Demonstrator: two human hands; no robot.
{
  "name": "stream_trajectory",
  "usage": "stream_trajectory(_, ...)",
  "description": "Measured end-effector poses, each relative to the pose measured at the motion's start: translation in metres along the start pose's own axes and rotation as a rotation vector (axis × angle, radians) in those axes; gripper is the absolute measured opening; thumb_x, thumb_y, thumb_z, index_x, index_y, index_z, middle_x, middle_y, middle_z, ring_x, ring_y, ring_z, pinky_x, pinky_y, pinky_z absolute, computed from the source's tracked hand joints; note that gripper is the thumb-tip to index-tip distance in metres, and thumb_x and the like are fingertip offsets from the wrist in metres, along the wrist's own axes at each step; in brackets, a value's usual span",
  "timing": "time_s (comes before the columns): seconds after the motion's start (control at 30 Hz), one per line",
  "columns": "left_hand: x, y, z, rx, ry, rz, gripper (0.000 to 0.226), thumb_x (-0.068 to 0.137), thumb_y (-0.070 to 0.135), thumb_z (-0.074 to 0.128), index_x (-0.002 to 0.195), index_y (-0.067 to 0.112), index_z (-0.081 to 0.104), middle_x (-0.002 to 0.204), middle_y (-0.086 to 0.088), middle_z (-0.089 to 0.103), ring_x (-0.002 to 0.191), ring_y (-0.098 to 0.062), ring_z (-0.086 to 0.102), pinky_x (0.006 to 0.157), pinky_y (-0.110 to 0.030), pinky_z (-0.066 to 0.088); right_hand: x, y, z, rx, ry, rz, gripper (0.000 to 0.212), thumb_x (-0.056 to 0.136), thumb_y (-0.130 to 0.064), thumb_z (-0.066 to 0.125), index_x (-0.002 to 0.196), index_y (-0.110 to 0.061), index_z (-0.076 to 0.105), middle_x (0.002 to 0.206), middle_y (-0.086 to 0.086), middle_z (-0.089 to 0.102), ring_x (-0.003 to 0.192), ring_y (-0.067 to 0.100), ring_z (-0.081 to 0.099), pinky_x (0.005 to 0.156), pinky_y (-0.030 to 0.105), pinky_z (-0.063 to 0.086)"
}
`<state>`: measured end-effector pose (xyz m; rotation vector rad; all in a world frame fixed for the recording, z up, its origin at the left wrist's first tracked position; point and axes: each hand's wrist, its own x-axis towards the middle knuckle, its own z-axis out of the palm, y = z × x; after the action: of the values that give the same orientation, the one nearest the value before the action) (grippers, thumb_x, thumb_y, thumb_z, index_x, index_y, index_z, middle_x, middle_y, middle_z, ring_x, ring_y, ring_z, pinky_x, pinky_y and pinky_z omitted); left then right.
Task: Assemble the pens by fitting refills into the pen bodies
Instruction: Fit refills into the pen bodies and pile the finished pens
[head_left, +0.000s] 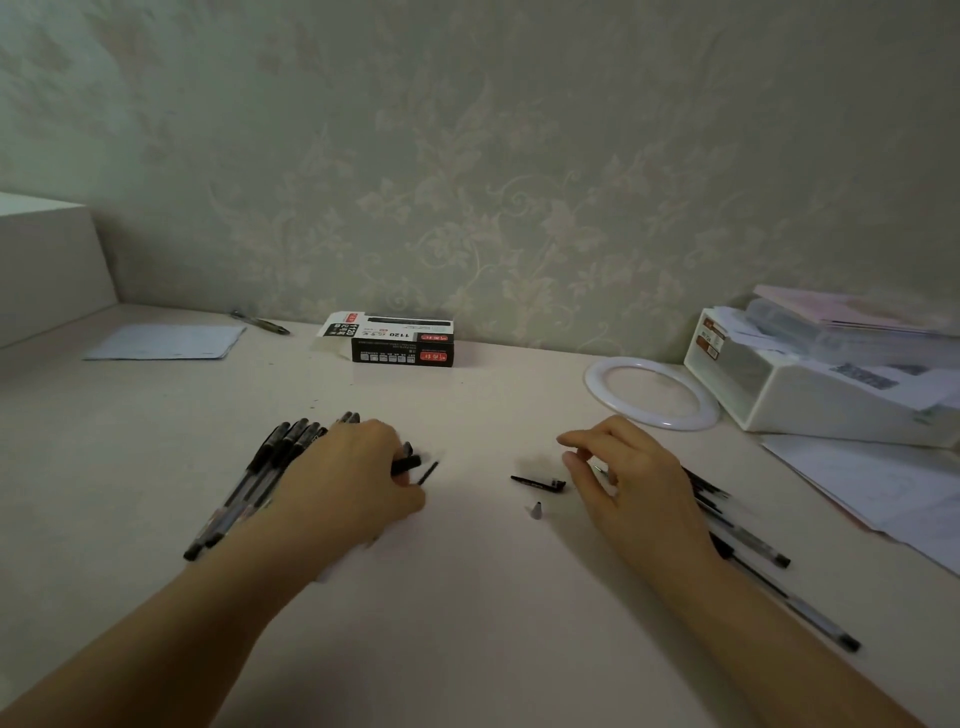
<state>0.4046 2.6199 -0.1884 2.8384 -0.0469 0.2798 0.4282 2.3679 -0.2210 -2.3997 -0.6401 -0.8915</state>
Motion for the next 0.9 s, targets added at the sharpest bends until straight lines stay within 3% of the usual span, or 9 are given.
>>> stream_trajectory(0.17, -0.003, 0.021, 0.009, -0.697, -0.099, 0.052, 0.021, 0.077, 0.033, 0.072, 0.073, 0.012, 0.070, 0.050, 0.007, 0.046, 0.043, -0.005, 0.037, 0.042, -0.012, 0.030, 0.002, -0.018, -0.001, -0.065, 0.036, -0.339, 0.029, 0.089, -0.022, 0.071, 0.115, -0.011, 0.071, 0.082, 0.001, 0.061, 0.070, 0.015, 0.053, 0.061, 0.032, 0.048)
stream_trajectory(0.33, -0.010, 0.038, 0.026, -0.966, -0.233, 0.059, 0.023, 0.086, 0.041, 0.062, 0.087, 0.019, 0.071, 0.053, 0.012, 0.043, 0.046, -0.005, 0.037, 0.044, -0.015, 0.030, 0.003, -0.023, 0.002, -0.088, 0.041, -0.421, 0.019, 0.093, -0.019, 0.059, 0.093, -0.006, 0.074, 0.079, 0.007, 0.063, 0.067, 0.025, 0.057, 0.056, 0.040, 0.048)
stream_trajectory(0.4, -0.014, 0.039, 0.032, -0.729, -0.077, 0.169, 0.020, 0.092, 0.048, 0.050, 0.097, 0.032, 0.062, 0.063, 0.014, 0.053, 0.051, -0.002, 0.047, 0.050, -0.016, 0.036, 0.002, -0.021, 0.000, 0.050, 0.047, -0.253, 0.013, 0.094, -0.015, 0.063, 0.094, -0.007, 0.073, 0.081, 0.004, 0.065, 0.071, 0.018, 0.059, 0.062, 0.032, 0.050)
stream_trajectory(0.47, -0.019, 0.040, 0.038, -0.427, 0.030, 0.302, 0.017, 0.097, 0.048, 0.039, 0.109, 0.041, 0.049, 0.073, 0.013, 0.053, 0.063, -0.002, 0.051, 0.057, -0.021, 0.042, 0.002, -0.019, -0.001, 0.306, 0.087, 0.112, 0.012, 0.095, -0.017, 0.062, 0.091, -0.016, 0.073, 0.076, -0.005, 0.068, 0.068, 0.007, 0.059, 0.063, 0.019, 0.048)
stream_trajectory(0.53, -0.022, 0.042, 0.041, -0.423, 0.036, 0.312, 0.016, 0.099, 0.044, 0.037, 0.111, 0.043, 0.047, 0.078, 0.012, 0.055, 0.068, -0.002, 0.052, 0.060, -0.021, 0.044, 0.003, -0.016, -0.001, 0.663, 0.089, 0.468, 0.019, 0.097, -0.022, 0.057, 0.086, -0.019, 0.071, 0.072, -0.003, 0.070, 0.061, 0.004, 0.057, 0.062, 0.016, 0.048)
stream_trajectory(0.6, -0.020, 0.042, 0.041, -0.498, 0.035, 0.278, 0.016, 0.099, 0.042, 0.039, 0.110, 0.042, 0.051, 0.077, 0.010, 0.054, 0.067, -0.001, 0.051, 0.056, -0.016, 0.040, 0.003, -0.015, 0.000, 0.982, 0.054, 0.671, 0.025, 0.100, -0.023, 0.052, 0.085, -0.013, 0.069, 0.071, 0.003, 0.069, 0.059, 0.008, 0.056, 0.060, 0.018, 0.050)
stream_trajectory(0.7, -0.016, 0.040, 0.041, -0.586, 0.045, 0.252, 0.017, 0.098, 0.041, 0.043, 0.111, 0.041, 0.055, 0.079, 0.013, 0.056, 0.071, 0.001, 0.053, 0.061, -0.016, 0.041, 0.001, -0.021, 0.003, 1.233, -0.046, 0.775, 0.025, 0.100, -0.023, 0.051, 0.085, -0.009, 0.067, 0.070, 0.008, 0.067, 0.058, 0.011, 0.054, 0.056, 0.019, 0.050)
stream_trajectory(0.8, -0.018, 0.042, 0.040, -0.579, 0.005, 0.317, 0.019, 0.098, 0.040, 0.043, 0.110, 0.037, 0.057, 0.092, 0.011, 0.062, 0.083, -0.004, 0.056, 0.074, -0.024, 0.047, 0.000, -0.026, 0.006, 1.262, -0.123, 0.747, 0.025, 0.099, -0.021, 0.052, 0.083, -0.012, 0.068, 0.072, 0.010, 0.067, 0.058, 0.012, 0.056, 0.056, 0.020, 0.051)
stream_trajectory(0.9, -0.019, 0.044, 0.039, -0.568, -0.008, 0.335, 0.019, 0.099, 0.041, 0.043, 0.109, 0.035, 0.058, 0.091, 0.011, 0.061, 0.081, -0.004, 0.055, 0.070, -0.021, 0.044, 0.000, -0.027, 0.006, 1.260, -0.129, 0.733, 0.026, 0.099, -0.020, 0.052, 0.080, -0.014, 0.069, 0.071, 0.010, 0.067, 0.060, 0.013, 0.056, 0.057, 0.020, 0.051)
